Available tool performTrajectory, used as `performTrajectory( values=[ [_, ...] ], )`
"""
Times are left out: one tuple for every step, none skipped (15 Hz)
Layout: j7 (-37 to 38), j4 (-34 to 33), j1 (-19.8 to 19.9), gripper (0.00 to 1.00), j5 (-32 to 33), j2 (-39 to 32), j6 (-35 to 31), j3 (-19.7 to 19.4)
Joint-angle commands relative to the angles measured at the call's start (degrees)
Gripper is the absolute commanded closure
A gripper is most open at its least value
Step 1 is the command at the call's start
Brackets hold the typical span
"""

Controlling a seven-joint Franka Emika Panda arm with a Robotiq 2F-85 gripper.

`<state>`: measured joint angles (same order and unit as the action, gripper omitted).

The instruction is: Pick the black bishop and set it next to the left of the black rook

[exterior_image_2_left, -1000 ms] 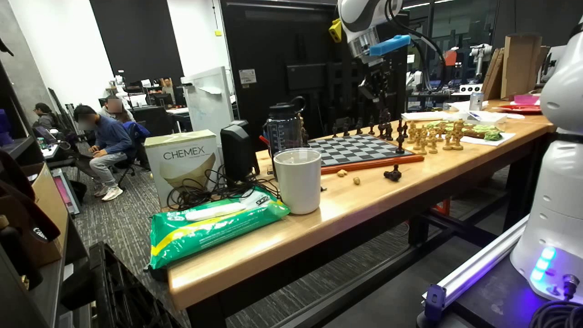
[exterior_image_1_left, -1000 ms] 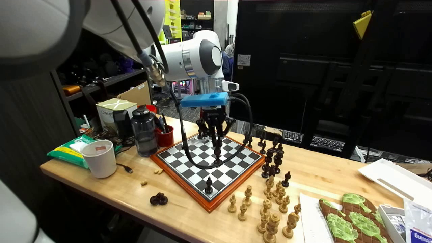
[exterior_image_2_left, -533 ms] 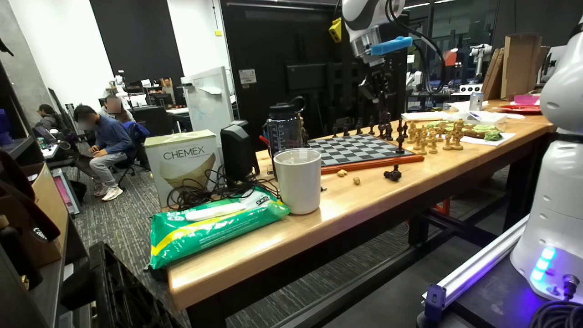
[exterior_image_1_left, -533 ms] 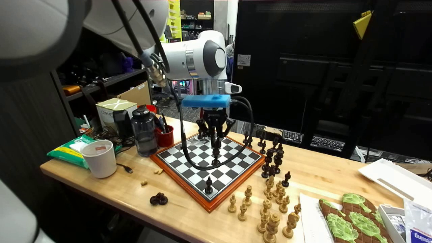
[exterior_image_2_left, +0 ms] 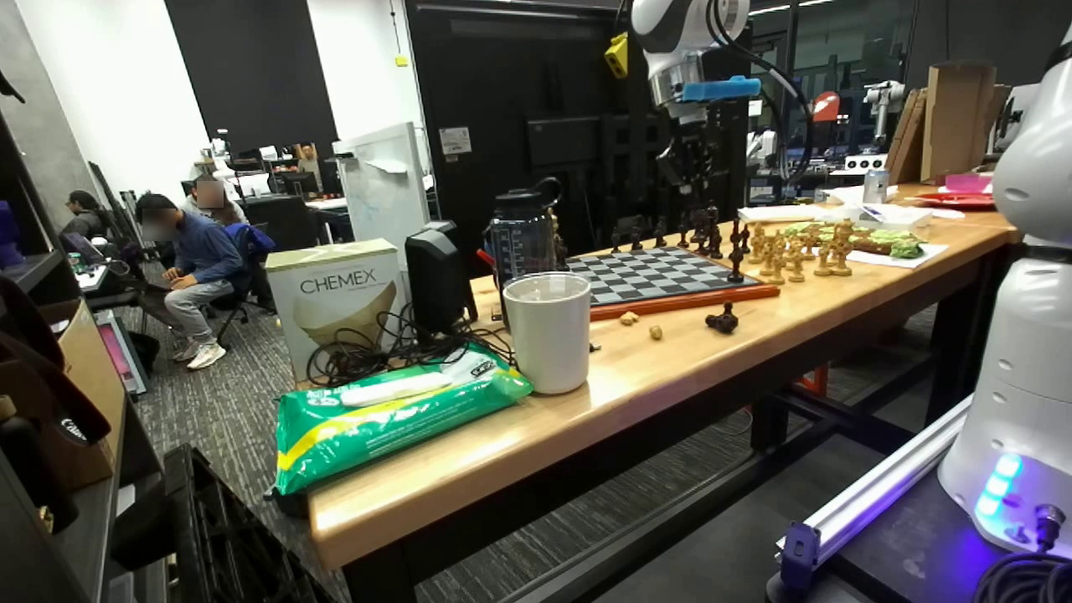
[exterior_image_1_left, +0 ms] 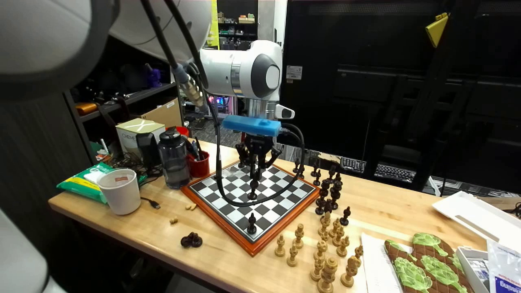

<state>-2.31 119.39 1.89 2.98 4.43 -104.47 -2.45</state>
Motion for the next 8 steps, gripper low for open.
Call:
performTrajectory(
  values=[
    [-1.2,-0.3,0.2,0.95,-1.6,-0.2,-0.3,-0.2],
    [0.0,0.0,0.2,0.95,-0.4,-0.1,-1.3,0.0],
    [0.8,0.3,0.2,0.95,0.6,-0.1,-2.2,0.1],
    [1.3,0.4,0.2,0.95,1.2,-0.2,-2.9,0.1],
    [1.6,0.4,0.2,0.95,1.4,-0.2,-3.3,0.1],
    [1.9,0.4,0.2,0.95,1.6,-0.2,-3.6,0.1],
    [2.0,0.4,0.2,0.95,1.7,-0.3,-3.8,0.1],
    [2.1,0.3,0.1,0.95,1.8,-0.4,-3.9,0.1]
  ],
)
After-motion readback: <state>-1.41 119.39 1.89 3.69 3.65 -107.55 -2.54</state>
